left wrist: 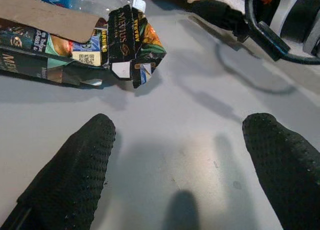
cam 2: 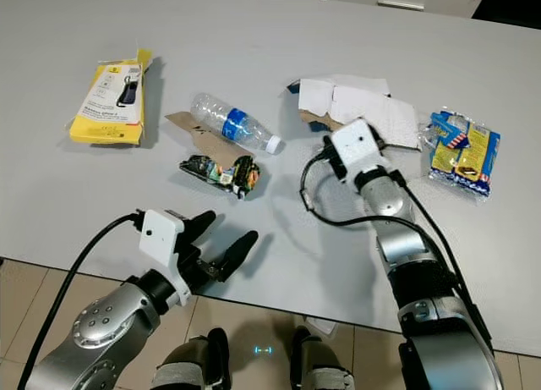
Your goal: Picking trash to rubbish bin
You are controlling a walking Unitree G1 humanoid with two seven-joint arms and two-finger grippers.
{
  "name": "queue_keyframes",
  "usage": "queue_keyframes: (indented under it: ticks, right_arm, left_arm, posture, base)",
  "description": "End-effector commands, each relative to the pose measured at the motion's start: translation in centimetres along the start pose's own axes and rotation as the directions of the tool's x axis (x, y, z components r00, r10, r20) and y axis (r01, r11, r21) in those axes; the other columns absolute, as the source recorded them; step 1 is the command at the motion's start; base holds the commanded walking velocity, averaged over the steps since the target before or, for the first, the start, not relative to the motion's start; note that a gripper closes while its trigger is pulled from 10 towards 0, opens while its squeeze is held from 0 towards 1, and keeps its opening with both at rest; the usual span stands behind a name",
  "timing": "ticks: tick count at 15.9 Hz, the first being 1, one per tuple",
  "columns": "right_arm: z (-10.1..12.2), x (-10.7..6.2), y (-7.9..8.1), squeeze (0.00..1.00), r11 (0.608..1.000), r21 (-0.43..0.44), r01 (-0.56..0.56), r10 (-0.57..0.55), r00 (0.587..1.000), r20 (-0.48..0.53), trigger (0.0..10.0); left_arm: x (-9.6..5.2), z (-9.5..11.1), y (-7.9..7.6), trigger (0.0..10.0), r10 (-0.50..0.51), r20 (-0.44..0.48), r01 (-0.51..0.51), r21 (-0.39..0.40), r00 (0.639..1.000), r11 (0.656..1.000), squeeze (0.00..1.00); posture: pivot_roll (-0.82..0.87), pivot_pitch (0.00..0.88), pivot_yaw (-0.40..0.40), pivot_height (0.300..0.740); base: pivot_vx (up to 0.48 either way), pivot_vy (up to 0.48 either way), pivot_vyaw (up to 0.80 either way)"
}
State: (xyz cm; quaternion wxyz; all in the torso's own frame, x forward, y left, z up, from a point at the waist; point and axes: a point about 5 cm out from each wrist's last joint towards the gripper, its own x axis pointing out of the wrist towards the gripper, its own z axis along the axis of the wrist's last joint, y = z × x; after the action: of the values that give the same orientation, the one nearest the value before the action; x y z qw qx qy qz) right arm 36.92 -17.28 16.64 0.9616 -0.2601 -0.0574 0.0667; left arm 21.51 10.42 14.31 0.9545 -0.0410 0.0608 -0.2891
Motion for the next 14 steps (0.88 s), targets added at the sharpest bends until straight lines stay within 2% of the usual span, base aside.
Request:
queue_keyframes:
  ticks: [1,4,6,7,8,9,11,13,14]
  right_arm:
    - [-0.3,0.1,-1.3,1.00,0.998,-0.037,0.059,-0.060,0.998,-0.016,10.0]
    - [-0.9,0.3,-2.6,1.00,0.992,-0.078,0.098,-0.102,0.994,-0.046,10.0]
    - [-0.8,0.5,-4.1,1.00,0.982,-0.127,0.138,-0.145,0.988,-0.044,10.0]
    - [-0.8,0.5,-4.4,1.00,0.980,-0.134,0.146,-0.153,0.987,-0.047,10.0]
    - [-1.3,0.6,-5.5,1.00,0.972,-0.175,0.160,-0.176,0.981,-0.081,10.0]
    - [-1.5,0.5,-6.0,1.00,0.968,-0.189,0.164,-0.184,0.978,-0.094,10.0]
    - [-1.5,0.5,-7.1,1.00,0.961,-0.204,0.188,-0.212,0.972,-0.103,10.0]
    - [-1.3,0.6,-7.4,1.00,0.962,-0.196,0.191,-0.213,0.972,-0.096,10.0]
    - [-1.2,0.7,-7.4,1.00,0.973,-0.152,0.176,-0.191,0.977,-0.095,10.0]
  left_arm:
    - [0.0,-0.2,0.0,10.0,-0.002,-0.008,0.003,0.005,1.000,1.000,0.00]
    - [-0.1,-0.2,0.1,10.0,0.003,-0.008,-0.003,0.007,1.000,1.000,0.00]
    - [-0.1,-0.2,0.1,10.0,0.003,-0.008,-0.003,0.008,1.000,1.000,0.00]
    - [-0.1,-0.2,0.1,10.0,0.003,-0.008,-0.003,0.008,1.000,1.000,0.00]
    - [0.0,-0.3,0.0,10.0,0.000,-0.010,0.000,0.006,1.000,1.000,0.00]
    - [0.0,-0.3,0.0,10.0,0.000,-0.011,0.001,0.005,1.000,1.000,0.00]
    - [0.0,-0.4,0.0,10.0,0.000,-0.013,0.000,0.003,1.000,1.000,0.00]
    - [0.0,-0.4,0.0,10.0,-0.001,-0.014,0.001,0.002,1.000,1.000,0.00]
    - [0.0,-0.5,0.0,10.0,-0.002,-0.016,0.003,0.002,1.000,1.000,0.00]
  posture:
    - [0.00,0.247,-0.011,0.740]
    - [0.01,0.241,-0.014,0.740]
    - [0.01,0.240,-0.014,0.740]
    - [0.01,0.240,-0.014,0.740]
    - [0.00,0.240,-0.015,0.740]
    - [0.00,0.241,-0.016,0.740]
    - [0.00,0.241,-0.016,0.740]
    - [0.00,0.241,-0.016,0.740]
    - [0.00,0.241,-0.016,0.740]
  base:
    - [0.000,0.000,0.00]
    - [0.000,0.000,0.00]
    - [0.000,0.000,0.00]
    - [0.000,0.000,0.00]
    - [0.000,0.000,0.00]
    - [0.000,0.000,0.00]
    - [0.000,0.000,0.00]
    - [0.000,0.000,0.00]
    - [0.000,0.000,0.00]
